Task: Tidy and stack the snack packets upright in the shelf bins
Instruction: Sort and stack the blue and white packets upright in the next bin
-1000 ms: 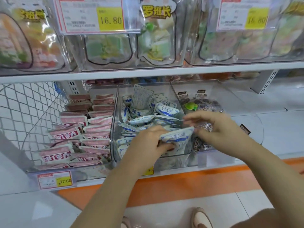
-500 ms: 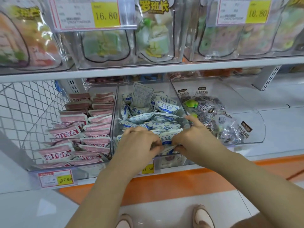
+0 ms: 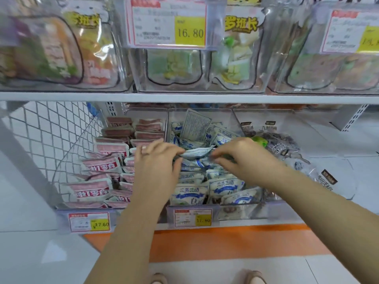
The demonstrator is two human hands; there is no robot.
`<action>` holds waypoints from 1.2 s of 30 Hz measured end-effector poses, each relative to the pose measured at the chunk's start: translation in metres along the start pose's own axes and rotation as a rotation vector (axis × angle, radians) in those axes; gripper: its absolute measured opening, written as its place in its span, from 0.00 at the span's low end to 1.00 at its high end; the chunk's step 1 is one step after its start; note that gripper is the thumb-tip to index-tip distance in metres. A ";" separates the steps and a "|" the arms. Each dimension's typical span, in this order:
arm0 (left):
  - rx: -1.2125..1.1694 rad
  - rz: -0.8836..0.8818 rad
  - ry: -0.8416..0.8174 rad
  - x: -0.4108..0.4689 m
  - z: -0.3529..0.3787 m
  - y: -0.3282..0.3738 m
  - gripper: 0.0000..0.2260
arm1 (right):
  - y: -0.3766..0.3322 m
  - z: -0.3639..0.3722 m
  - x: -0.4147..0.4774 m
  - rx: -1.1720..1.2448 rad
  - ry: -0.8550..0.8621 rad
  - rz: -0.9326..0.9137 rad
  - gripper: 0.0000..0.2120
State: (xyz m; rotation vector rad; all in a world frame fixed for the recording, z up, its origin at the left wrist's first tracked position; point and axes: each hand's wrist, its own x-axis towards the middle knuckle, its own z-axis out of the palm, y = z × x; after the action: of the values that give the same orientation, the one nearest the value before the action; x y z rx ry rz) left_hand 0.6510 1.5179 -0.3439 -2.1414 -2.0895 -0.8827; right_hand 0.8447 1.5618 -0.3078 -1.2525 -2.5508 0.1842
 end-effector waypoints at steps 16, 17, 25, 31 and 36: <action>-0.004 0.010 -0.235 0.011 0.003 -0.012 0.13 | 0.003 0.025 0.101 -0.340 -0.178 -0.057 0.08; -0.049 -0.001 -0.189 0.011 0.003 -0.012 0.13 | 0.007 0.023 0.093 -0.304 -0.085 -0.049 0.07; -0.789 -0.459 0.145 0.011 -0.018 0.001 0.07 | 0.016 0.020 0.011 0.001 0.576 -0.444 0.09; -1.030 -0.431 -0.233 0.000 -0.029 0.007 0.16 | -0.002 0.020 0.002 0.071 0.569 -0.610 0.08; -1.495 -0.506 -0.359 0.000 -0.039 0.003 0.17 | -0.004 0.022 0.021 0.032 0.546 -0.540 0.05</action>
State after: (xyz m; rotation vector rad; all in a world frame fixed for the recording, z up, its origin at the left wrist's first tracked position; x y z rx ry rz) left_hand 0.6395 1.5021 -0.3101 -2.1503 -2.4667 -3.0691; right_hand 0.8222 1.5759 -0.3235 -0.4676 -2.2713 -0.2060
